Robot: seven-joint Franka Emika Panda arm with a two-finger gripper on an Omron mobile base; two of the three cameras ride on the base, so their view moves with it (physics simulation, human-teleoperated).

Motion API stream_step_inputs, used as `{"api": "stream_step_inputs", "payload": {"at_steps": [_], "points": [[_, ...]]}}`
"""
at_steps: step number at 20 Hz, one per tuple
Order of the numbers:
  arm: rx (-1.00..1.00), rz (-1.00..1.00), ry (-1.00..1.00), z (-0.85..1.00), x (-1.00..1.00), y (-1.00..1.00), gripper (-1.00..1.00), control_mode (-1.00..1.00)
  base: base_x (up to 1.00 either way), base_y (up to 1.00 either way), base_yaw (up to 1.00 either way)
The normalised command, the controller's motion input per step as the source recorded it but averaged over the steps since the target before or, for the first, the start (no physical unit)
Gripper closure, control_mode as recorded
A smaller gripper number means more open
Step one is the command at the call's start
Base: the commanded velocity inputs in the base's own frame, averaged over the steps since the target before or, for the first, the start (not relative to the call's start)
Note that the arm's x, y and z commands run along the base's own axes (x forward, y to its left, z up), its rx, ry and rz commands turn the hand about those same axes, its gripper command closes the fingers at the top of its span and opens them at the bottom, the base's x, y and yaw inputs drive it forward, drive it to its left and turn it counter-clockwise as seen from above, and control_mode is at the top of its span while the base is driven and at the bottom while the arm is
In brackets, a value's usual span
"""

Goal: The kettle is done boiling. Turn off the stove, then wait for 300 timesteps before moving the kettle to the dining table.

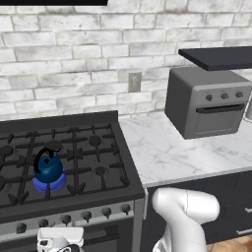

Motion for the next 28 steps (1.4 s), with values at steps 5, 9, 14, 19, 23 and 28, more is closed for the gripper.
{"api": "stream_step_inputs", "payload": {"at_steps": [5, 9, 14, 19, 23, 28], "points": [[0.0, 0.0, 0.0, 0.0, 0.13, -0.05, -1.0, -1.0, 0.0, 0.0, 0.0], [0.0, 0.01, 0.0, 0.0, 0.11, -0.06, -1.0, -1.0, 0.0, 0.0, 0.0], [0.0, 0.06, -0.06, 0.0, 0.05, -0.16, -1.0, -1.0, 0.0, 0.0, 0.0], [0.05, 0.13, -0.12, 0.11, -0.01, -0.32, -1.0, -1.0, 0.0, 0.0, 0.0], [0.03, 0.13, -0.04, 0.01, 0.04, -0.13, -1.0, -1.0, 0.0, 0.0, 0.0], [0.0, 0.09, 0.0, -0.02, 0.2, 0.01, -1.0, -1.0, 0.0, 0.0, 0.0]]}}
